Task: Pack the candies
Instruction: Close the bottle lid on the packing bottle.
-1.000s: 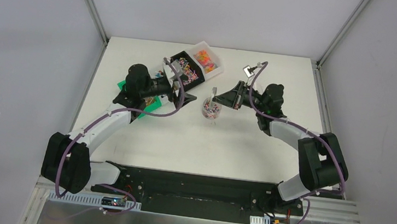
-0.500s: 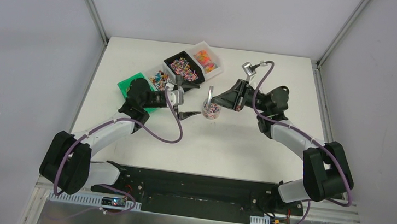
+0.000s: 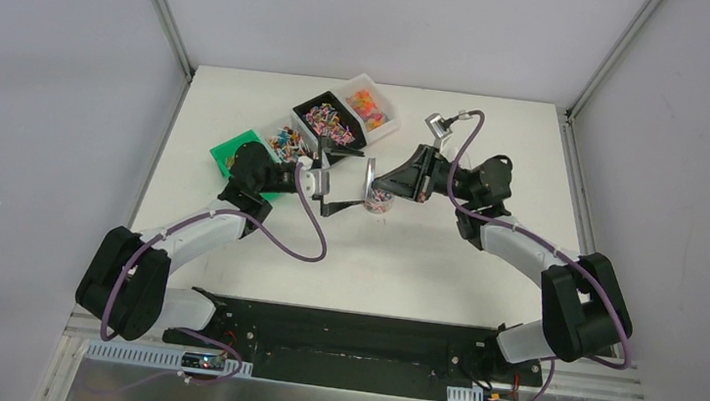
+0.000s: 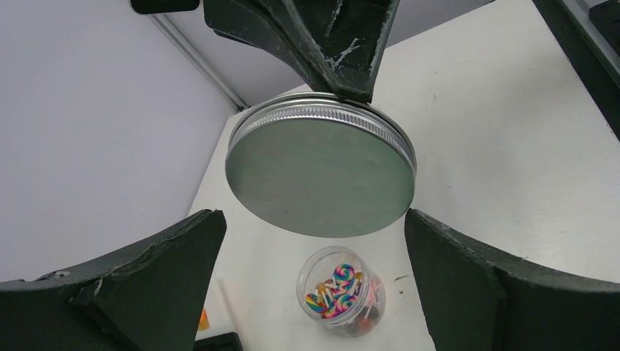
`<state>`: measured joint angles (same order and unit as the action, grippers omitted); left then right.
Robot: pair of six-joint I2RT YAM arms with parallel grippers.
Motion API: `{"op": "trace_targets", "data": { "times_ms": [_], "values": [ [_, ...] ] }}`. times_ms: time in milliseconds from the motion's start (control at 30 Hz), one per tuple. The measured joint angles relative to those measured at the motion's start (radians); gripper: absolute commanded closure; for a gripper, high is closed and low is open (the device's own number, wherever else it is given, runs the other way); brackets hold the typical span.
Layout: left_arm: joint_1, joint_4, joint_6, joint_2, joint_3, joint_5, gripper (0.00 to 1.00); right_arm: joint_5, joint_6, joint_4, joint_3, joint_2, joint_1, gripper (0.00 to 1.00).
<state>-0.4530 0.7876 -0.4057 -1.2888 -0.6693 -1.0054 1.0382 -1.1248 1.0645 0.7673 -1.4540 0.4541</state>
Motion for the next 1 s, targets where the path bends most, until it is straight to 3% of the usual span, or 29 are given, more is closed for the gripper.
{"op": "trace_targets", "data": {
  "times_ms": [1000],
  "values": [
    [-0.006,0.021,-0.058,-0.030,-0.001,-0.069,0.01,0.026,-0.002,-0.002,0.008,-0.014,0.028,1.00]
  ]
}}
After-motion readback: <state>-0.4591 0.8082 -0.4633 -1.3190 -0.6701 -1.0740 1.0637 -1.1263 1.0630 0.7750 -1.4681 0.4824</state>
